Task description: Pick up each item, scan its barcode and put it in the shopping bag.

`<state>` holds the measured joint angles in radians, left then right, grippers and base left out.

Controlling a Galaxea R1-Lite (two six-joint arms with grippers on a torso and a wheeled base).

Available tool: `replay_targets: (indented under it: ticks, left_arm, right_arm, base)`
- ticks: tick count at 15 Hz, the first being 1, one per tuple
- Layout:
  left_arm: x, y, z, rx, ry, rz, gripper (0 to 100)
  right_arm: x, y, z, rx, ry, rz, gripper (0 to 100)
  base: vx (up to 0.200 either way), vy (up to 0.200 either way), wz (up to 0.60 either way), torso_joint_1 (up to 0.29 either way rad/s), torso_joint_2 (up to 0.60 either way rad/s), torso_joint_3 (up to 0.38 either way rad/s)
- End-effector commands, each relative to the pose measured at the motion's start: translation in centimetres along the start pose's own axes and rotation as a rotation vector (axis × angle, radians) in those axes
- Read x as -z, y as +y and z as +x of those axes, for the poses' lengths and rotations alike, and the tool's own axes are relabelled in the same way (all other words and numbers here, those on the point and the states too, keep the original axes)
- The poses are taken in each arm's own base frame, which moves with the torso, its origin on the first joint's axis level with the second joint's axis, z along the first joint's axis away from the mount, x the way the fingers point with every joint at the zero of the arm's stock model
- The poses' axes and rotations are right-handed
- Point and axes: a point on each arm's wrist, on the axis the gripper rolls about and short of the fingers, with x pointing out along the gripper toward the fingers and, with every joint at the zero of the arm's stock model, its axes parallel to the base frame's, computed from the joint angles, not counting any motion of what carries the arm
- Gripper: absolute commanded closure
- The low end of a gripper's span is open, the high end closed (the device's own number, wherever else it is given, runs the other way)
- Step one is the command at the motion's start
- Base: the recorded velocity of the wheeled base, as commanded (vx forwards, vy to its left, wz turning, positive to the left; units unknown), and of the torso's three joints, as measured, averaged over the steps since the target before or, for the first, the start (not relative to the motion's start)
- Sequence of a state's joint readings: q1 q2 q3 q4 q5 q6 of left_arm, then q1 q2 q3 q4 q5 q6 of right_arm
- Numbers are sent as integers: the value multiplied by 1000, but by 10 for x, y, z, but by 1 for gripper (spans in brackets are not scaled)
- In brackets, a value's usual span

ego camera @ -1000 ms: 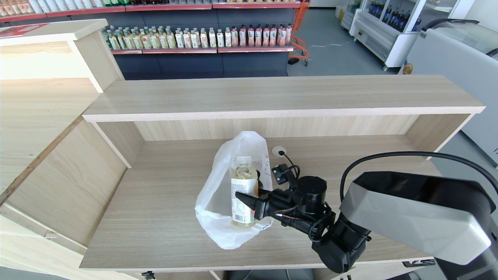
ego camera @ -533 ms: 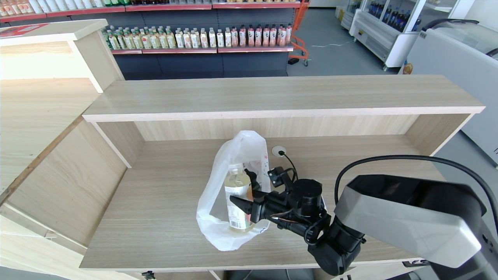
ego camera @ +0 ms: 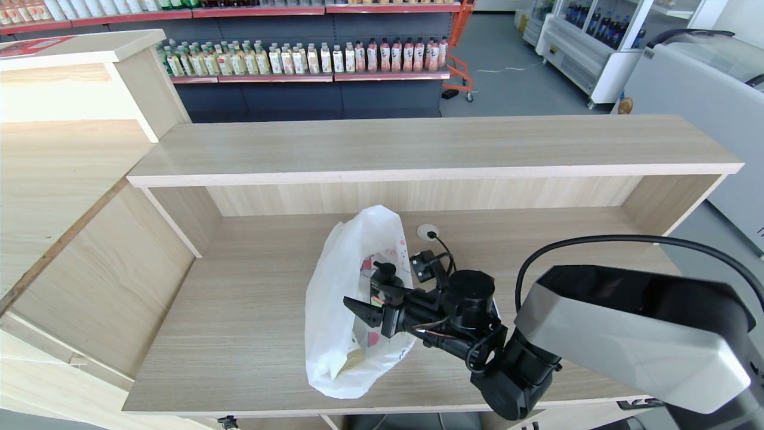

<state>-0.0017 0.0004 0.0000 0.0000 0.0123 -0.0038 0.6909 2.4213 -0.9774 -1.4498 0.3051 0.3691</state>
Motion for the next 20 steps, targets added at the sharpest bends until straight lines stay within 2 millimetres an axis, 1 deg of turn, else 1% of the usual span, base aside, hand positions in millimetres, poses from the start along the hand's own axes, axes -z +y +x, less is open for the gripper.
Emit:
replay_targets:
  ticks: [1, 2, 3, 6, 8, 9, 10, 12, 13, 14, 15, 16, 17, 18, 19, 20]
  left_arm:
    - [0, 0, 0, -2, 0, -1, 0]
    - [0, 0, 0, -2, 0, -1, 0]
    - [0, 0, 0, 0, 0, -1, 0]
    - [0, 0, 0, -2, 0, -1, 0]
    - [0, 0, 0, -2, 0, -1, 0]
    - [0, 0, 0, -2, 0, -1, 0]
    - [0, 0, 0, -2, 0, -1, 0]
    - [0, 0, 0, 0, 0, -1, 0]
    - [0, 0, 0, 0, 0, -1, 0]
    - [0, 0, 0, -2, 0, -1, 0]
    - [0, 0, 0, 0, 0, -1, 0]
    - [0, 0, 0, -2, 0, -1, 0]
    - [0, 0, 0, -2, 0, -1, 0]
    - [0, 0, 0, -2, 0, -1, 0]
    - [0, 0, 0, 0, 0, -1, 0]
    - [0, 0, 0, 0, 0, -1, 0]
  right_arm:
    - [-13, 3, -4, -1, -25, -7, 0]
    - [-17, 2, -7, 4, -30, -8, 0]
    - [-26, -2, -11, 17, -47, -8, 0]
    - [-52, -1, -23, 29, -93, 12, 0]
    - [-79, -1, -45, 75, -96, 23, 0]
    - [-89, 1, -51, 82, -100, 60, 0]
    - [-93, 0, -52, 87, -102, 88, 0]
    - [-102, 5, -57, 86, -118, 89, 0]
    - [-108, 11, -67, 96, -127, 86, 0]
    - [-112, 12, -72, 103, -134, 85, 0]
    - [-129, 18, -100, 152, -135, 81, 0]
    - [-151, 24, -144, 239, -117, 46, 0]
    - [-160, 31, -190, 351, -63, -25, 0]
    - [-159, 40, -234, 451, -17, -93, 0]
    - [-147, 53, -280, 572, 18, -143, 0]
    - [-126, 63, -314, 764, 17, -199, 0]
  base:
    - [0, 0, 0, 0, 0, 0]
    - [0, 0, 0, 0, 0, 0]
    - [0, 0, 0, 0, 0, 0]
    - [0, 0, 0, 0, 0, 0]
    - [0, 0, 0, 0, 0, 0]
    - [0, 0, 0, 0, 0, 0]
    - [0, 0, 0, 0, 0, 0]
    - [0, 0, 0, 0, 0, 0]
    - [0, 0, 0, 0, 0, 0]
    - [0, 0, 0, 0, 0, 0]
    - [0, 0, 0, 0, 0, 0]
    - [0, 0, 0, 0, 0, 0]
    - [0, 0, 0, 0, 0, 0]
    - [0, 0, 0, 0, 0, 0]
    - [0, 0, 0, 0, 0, 0]
    - [0, 0, 0, 0, 0, 0]
